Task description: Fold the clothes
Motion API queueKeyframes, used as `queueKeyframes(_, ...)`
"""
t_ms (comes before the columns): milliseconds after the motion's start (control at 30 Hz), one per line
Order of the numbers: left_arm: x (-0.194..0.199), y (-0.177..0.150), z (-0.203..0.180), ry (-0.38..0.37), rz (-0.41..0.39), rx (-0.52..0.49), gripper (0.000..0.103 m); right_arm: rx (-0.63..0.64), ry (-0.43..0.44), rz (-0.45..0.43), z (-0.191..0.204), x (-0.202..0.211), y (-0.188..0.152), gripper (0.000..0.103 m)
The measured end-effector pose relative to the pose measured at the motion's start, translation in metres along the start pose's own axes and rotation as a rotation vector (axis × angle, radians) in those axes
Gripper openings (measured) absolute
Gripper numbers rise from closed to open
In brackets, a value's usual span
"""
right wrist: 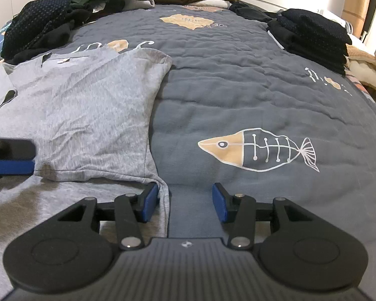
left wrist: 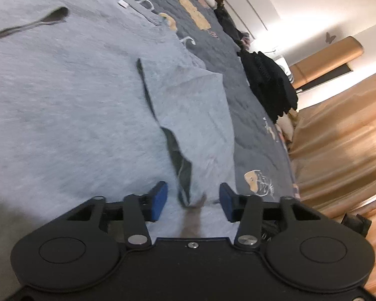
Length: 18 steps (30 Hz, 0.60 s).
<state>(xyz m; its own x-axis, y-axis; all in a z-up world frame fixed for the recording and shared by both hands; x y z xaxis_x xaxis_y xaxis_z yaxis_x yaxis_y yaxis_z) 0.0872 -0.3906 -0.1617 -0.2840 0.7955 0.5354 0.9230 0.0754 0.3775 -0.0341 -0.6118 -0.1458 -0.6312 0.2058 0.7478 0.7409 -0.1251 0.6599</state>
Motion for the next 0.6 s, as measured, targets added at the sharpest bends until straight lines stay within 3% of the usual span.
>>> queueKeyframes(200, -0.015, 0.0, 0.001, -0.041, -0.015, 0.077, 0.048, 0.001, 0.0, 0.001, 0.0, -0.002, 0.0, 0.046)
queueKeyframes(233, -0.016, -0.002, 0.0, -0.064, -0.014, 0.095, 0.036, 0.002, -0.001, 0.001, 0.0, -0.002, 0.0, 0.046)
queueKeyframes(267, -0.016, -0.003, -0.002, -0.056, -0.021, 0.088, 0.017, 0.003, -0.002, 0.001, 0.001, -0.002, 0.0, 0.046)
queueKeyframes(367, -0.006, -0.003, -0.01, 0.028, -0.065, -0.014, 0.008, 0.004, 0.003, -0.004, 0.0, -0.001, -0.001, 0.046)
queueKeyframes(433, 0.005, -0.001, -0.012, 0.066, -0.091, -0.077, 0.007, 0.004, 0.008, -0.006, -0.001, -0.001, -0.001, 0.047)
queueKeyframes(600, 0.036, 0.02, 0.001, 0.121, -0.12, -0.098, 0.007, 0.001, 0.007, 0.0, 0.0, -0.001, -0.001, 0.047)
Point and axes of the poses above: each gripper's, at about its wrist camera, not at the fingertips, and x roughly against the way its jaws point, z to its left, y to its top, the point moved 4 cm from there along -x, roughly the way its jaws point, and after that the axes turned 1 degree about x, right-handed, at the moved point
